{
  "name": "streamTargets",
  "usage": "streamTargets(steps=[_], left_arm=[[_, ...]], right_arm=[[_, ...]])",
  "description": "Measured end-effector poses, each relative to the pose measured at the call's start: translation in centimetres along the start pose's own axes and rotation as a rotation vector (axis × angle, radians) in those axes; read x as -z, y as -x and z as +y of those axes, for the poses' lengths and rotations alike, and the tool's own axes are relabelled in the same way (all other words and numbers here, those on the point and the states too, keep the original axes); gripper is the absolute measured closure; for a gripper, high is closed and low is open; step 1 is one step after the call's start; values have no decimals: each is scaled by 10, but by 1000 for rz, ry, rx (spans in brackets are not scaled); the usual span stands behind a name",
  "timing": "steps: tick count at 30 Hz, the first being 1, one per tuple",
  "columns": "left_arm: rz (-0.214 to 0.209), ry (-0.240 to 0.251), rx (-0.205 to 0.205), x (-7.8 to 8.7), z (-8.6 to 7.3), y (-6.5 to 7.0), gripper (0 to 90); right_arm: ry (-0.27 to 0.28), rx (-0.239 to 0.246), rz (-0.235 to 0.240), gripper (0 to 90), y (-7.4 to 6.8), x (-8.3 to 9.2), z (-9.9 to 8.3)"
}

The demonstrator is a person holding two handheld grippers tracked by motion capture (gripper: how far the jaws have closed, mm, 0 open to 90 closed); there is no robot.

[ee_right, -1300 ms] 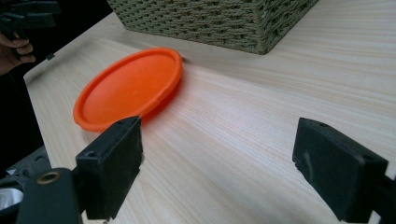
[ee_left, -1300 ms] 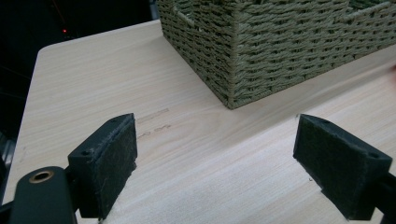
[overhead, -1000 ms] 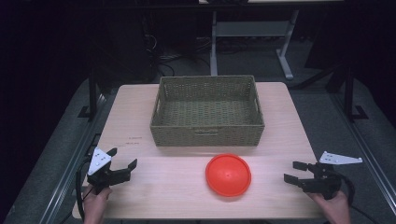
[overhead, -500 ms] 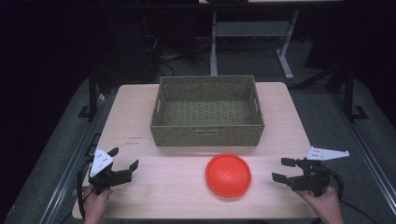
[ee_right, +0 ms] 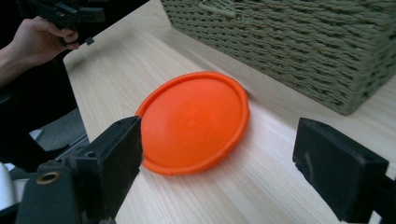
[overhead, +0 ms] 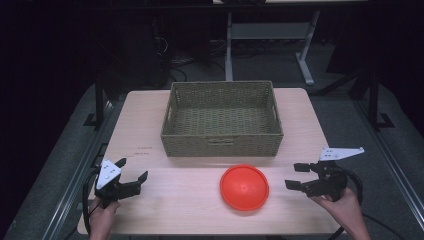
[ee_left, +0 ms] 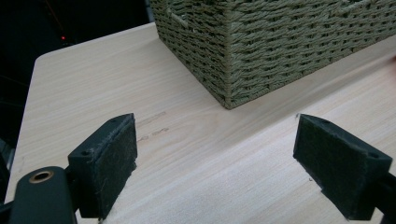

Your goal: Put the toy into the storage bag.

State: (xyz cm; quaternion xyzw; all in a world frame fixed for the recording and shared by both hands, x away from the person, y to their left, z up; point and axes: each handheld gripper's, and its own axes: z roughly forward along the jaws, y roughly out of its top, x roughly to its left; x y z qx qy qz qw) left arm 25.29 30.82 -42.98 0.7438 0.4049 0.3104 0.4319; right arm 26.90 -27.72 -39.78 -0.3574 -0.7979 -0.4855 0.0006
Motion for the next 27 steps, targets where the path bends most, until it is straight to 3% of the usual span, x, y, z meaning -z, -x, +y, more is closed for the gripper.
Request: streamTargets(steps=[27], left_arm=[[20, 21, 14, 3, 1, -1, 130]], right_arm=[[-115, 64, 66, 174, -11, -33, 44]])
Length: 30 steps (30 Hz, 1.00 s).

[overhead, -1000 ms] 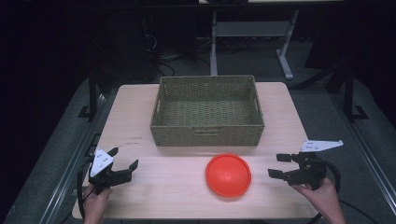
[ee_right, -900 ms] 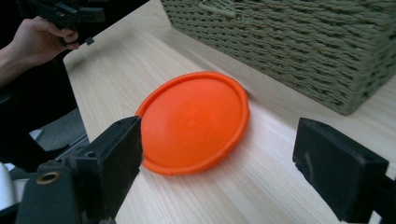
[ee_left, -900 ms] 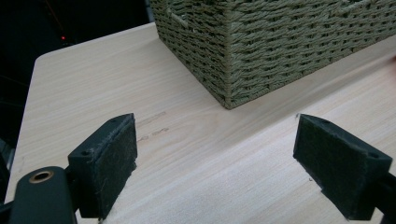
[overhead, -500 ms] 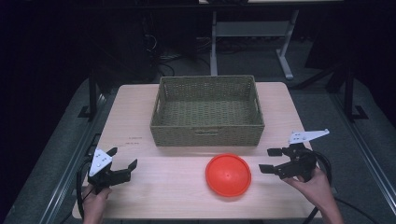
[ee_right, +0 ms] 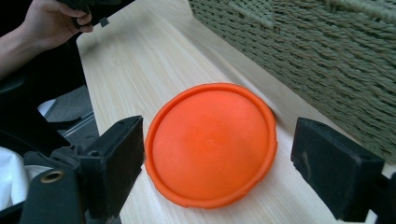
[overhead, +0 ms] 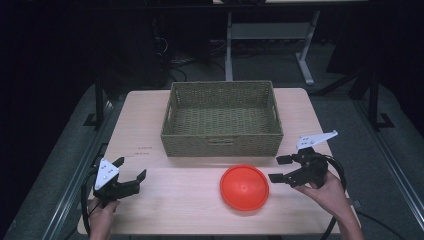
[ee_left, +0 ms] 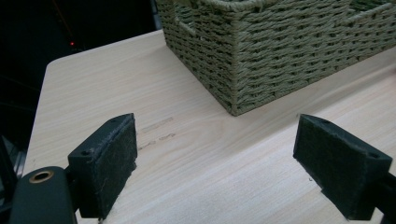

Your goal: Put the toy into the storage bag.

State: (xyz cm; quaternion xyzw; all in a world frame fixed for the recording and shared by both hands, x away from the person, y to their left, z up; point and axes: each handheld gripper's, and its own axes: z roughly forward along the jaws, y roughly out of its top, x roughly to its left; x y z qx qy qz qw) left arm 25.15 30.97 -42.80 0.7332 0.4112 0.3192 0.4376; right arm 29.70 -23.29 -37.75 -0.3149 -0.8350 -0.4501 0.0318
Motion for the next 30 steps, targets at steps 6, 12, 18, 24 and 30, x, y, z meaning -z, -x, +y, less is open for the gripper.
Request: streamTargets(steps=[6, 12, 18, 24, 30], left_arm=[[4, -2, -7, -1, 0, -1, 130], [8, 4, -13, 0, 0, -1, 130], [3, -5, -9, -1, -1, 0, 130], [5, -8, -11, -1, 0, 1, 130], [9, -6, -11, 0, 0, -1, 130]], right_arm=[[-39, 4, 14, 205, 3, -13, 3], [-50, -15, 19, 218, 10, -20, 2], [-58, -28, 17, 219, 14, -23, 2], [-77, -41, 27, 223, 17, -31, 1], [-99, -60, 27, 228, 22, -38, -1]])
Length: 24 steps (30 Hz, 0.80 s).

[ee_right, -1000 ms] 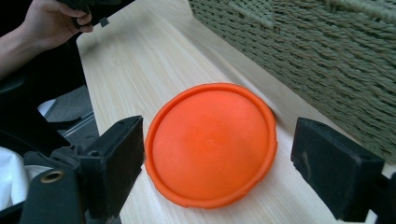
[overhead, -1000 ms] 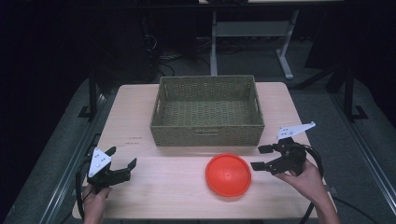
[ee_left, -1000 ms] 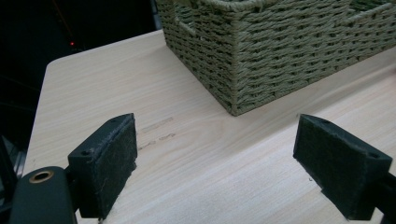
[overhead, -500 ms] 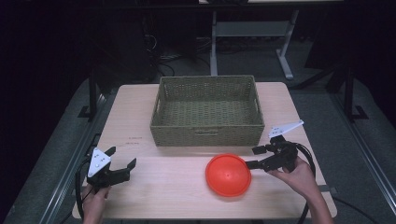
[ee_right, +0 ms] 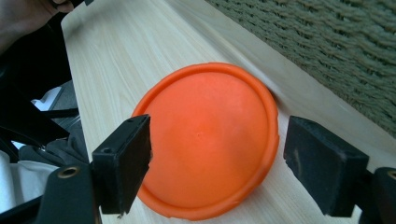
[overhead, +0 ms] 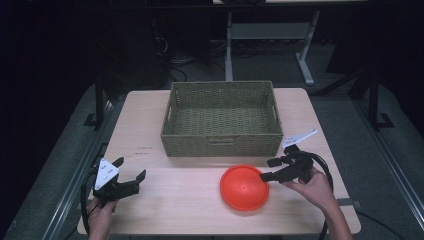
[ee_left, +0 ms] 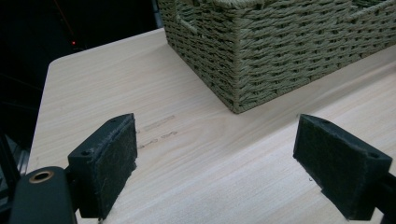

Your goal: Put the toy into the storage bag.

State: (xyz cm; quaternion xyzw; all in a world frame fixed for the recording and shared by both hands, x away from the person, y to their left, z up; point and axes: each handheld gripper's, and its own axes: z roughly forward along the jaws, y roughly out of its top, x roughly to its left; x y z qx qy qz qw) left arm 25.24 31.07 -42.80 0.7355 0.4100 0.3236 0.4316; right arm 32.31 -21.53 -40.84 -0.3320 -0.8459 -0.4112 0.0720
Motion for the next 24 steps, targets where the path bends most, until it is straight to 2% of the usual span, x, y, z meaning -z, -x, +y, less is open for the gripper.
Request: streamTargets(steps=[5, 6, 7, 8, 13, 16, 19, 22, 24], left_arm=[[-1, 2, 2, 0, 0, 1, 130], [-2, 3, 3, 0, 0, 1, 130], [-4, 4, 1, 0, 0, 1, 130], [-4, 0, -1, -1, 1, 1, 130], [-6, -2, -6, -1, 0, 2, 130], [-6, -6, -5, -2, 0, 2, 130], [-4, -9, -3, -1, 0, 2, 130], [-3, 3, -1, 0, 0, 2, 130], [-5, 3, -1, 0, 0, 3, 130]], right_arm=[[-28, -22, 0, 253, 6, -6, -2], [-55, -28, -21, 259, 7, -10, -4], [-55, -28, -21, 259, 7, -10, -4], [-86, -36, -23, 281, 9, -16, -6], [-113, -63, -15, 304, 17, -25, -11], [-130, -57, -26, 329, 19, -28, -13], [-131, -70, -41, 374, 21, -30, -15], [-159, -70, -51, 421, 22, -34, -17], [-164, -70, -46, 444, 23, -36, -17]])
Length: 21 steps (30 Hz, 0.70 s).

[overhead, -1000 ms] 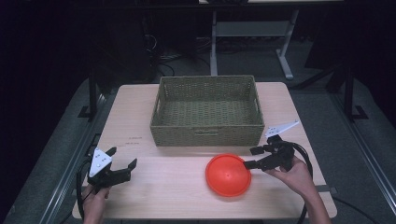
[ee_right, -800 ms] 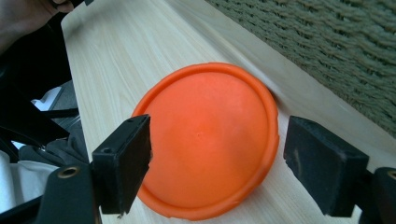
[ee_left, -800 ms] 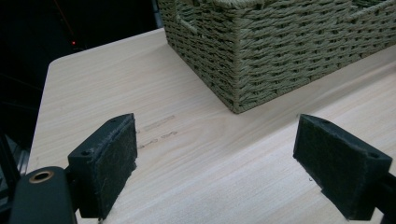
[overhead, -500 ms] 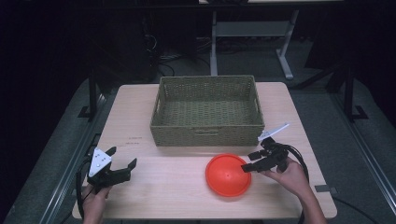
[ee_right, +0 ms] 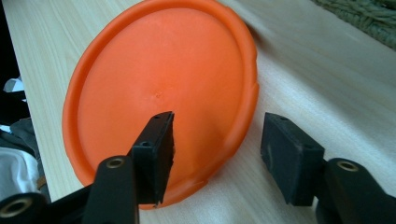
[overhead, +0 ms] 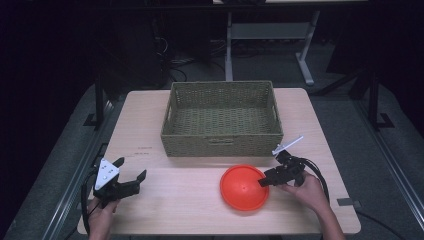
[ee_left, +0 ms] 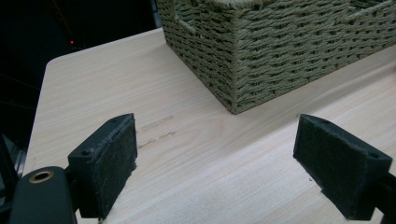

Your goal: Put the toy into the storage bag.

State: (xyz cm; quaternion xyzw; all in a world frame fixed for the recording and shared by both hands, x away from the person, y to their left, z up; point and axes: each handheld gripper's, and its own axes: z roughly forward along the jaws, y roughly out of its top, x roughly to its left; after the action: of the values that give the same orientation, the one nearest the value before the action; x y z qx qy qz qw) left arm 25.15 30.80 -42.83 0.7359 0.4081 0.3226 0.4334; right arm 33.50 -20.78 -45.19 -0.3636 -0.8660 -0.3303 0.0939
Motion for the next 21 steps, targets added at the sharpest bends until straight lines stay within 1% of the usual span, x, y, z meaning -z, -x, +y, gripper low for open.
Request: streamTargets(steps=[2, 6, 7, 8, 9, 12, 17, 21], left_arm=[[-1, -5, -6, -1, 0, 1, 130], [-4, -2, -9, -1, 0, 2, 130], [-5, -1, -8, -2, 0, 2, 130], [-6, -2, -9, -2, 1, 2, 130], [-6, -5, -10, -2, 1, 3, 130], [-8, -3, -16, -2, 1, 5, 130], [-8, -5, -16, -3, 2, 4, 130], [-3, -2, -12, -2, 1, 4, 130]], right_arm=[[0, 2, 6, 475, 0, -1, 0], [-12, -6, 16, 498, 1, -2, 0], [-9, -6, 15, 497, 2, -3, 0], [-15, 0, 2, 501, 1, -4, 1], [-20, 7, 0, 504, 1, -5, 1], [-26, 0, 2, 514, 1, -8, 1], [-5, 0, 26, 512, 3, -10, 1], [0, -9, 25, 570, 5, -10, 1]])
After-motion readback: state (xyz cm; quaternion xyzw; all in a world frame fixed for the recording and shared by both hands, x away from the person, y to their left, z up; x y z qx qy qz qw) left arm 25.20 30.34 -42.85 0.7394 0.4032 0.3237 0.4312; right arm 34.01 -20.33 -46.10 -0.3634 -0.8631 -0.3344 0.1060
